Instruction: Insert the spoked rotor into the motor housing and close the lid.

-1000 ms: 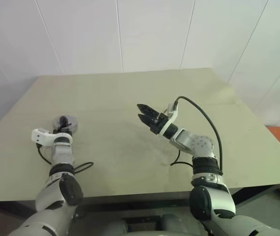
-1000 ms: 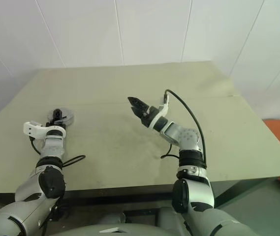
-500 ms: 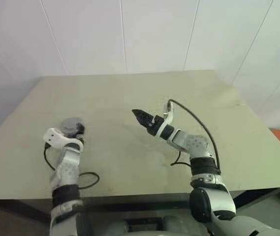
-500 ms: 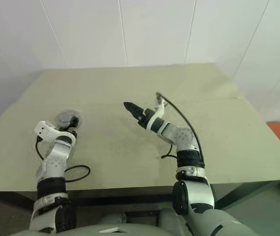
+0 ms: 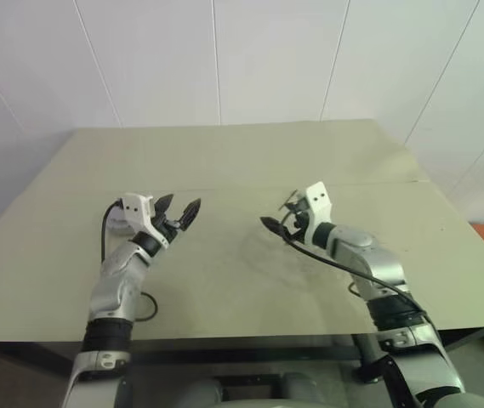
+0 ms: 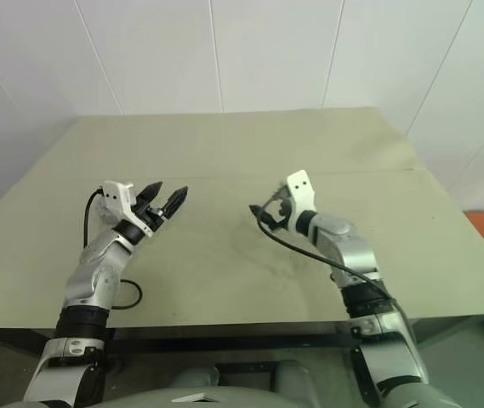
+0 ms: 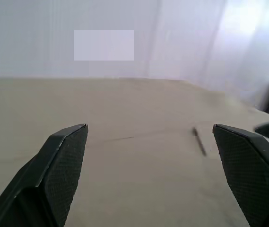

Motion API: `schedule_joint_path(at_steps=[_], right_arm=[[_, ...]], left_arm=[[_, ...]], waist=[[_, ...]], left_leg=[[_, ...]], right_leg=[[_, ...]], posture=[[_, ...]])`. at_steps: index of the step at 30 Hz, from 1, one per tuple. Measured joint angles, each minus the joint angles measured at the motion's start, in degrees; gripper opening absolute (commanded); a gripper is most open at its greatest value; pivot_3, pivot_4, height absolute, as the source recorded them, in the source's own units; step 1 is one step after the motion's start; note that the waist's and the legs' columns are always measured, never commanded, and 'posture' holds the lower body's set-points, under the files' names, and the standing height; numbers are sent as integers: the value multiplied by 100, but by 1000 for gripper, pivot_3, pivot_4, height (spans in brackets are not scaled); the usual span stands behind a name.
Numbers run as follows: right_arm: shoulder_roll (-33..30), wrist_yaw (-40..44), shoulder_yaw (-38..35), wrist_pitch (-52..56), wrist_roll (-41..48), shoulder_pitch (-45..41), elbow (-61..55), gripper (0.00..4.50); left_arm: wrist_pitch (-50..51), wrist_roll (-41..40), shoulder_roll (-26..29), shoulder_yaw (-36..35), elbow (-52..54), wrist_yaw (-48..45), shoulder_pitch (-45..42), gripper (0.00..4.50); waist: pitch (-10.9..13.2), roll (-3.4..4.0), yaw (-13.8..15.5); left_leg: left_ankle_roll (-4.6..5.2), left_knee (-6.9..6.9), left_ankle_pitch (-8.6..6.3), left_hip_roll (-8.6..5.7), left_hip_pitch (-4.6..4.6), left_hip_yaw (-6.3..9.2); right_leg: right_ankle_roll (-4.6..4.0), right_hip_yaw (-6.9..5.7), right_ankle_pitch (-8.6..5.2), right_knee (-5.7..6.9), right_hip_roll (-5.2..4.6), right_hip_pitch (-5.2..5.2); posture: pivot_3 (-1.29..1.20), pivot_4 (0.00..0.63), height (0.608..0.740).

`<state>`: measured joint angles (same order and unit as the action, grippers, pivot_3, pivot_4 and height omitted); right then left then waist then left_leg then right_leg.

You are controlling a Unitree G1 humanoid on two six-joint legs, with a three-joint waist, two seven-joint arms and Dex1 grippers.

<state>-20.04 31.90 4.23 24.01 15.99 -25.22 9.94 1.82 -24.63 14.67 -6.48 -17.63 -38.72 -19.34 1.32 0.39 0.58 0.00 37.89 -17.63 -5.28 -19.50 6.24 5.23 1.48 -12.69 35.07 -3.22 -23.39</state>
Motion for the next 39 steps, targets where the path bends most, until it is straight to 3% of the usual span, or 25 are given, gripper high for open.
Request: schedule_joint_path(at_steps=[6,14,39], right_arm=[[-21,124,-89,-1350,-340,286,50,4491],[149,502,-126,-1242,-63,356,37,4491],[-106,337,-344,-774,-10,889,-601,4491]], left_arm=[[-640,548,132,432,-822,-770,-148,4500],[-1134,804,86,531,-1327,-968,-448,4500],[-1283,903,-159,490,-1978,-1202,-789,4500]], waist=[[15,-10,3],[37,-24,30],[52,-34,34]], left_leg=[[2,0,1,1,1,2],[3,3,1,1,0,7],[4,3,0,1,0,8]], right_leg=[[2,0,0,1,1,1],[2,0,1,0,-2,4],[4,-2,1,1,-1,5]], posture=[[0,0,740],[0,0,740],[0,0,740]])
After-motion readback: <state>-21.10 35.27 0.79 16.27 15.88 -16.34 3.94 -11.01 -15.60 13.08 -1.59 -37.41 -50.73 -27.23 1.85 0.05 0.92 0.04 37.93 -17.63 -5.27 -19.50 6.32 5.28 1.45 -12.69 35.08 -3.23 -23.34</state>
